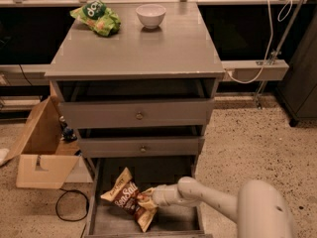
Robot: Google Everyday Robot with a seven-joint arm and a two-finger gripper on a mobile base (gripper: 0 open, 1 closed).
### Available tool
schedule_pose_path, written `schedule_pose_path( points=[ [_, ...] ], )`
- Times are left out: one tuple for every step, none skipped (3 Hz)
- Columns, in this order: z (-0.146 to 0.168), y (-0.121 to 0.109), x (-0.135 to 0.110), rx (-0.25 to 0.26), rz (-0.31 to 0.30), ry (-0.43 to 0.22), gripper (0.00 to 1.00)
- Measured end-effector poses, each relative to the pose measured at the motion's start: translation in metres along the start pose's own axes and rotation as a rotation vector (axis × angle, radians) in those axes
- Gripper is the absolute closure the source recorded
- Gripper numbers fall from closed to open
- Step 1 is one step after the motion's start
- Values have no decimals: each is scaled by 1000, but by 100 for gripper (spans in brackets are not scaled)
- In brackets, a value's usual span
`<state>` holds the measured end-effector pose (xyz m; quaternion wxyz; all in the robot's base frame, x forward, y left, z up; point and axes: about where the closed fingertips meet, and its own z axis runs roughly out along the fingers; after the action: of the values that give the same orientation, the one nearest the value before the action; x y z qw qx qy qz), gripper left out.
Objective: Pick brown chip bag from bottom drawer and place on counter
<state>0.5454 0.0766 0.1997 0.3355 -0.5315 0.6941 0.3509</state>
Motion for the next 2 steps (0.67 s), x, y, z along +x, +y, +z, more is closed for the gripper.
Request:
schedule_pose_path(
  points=[
    [-92,20,-65,-3,-167,-255,100],
    [-187,30,-79,26,-253,-396,100]
  ],
)
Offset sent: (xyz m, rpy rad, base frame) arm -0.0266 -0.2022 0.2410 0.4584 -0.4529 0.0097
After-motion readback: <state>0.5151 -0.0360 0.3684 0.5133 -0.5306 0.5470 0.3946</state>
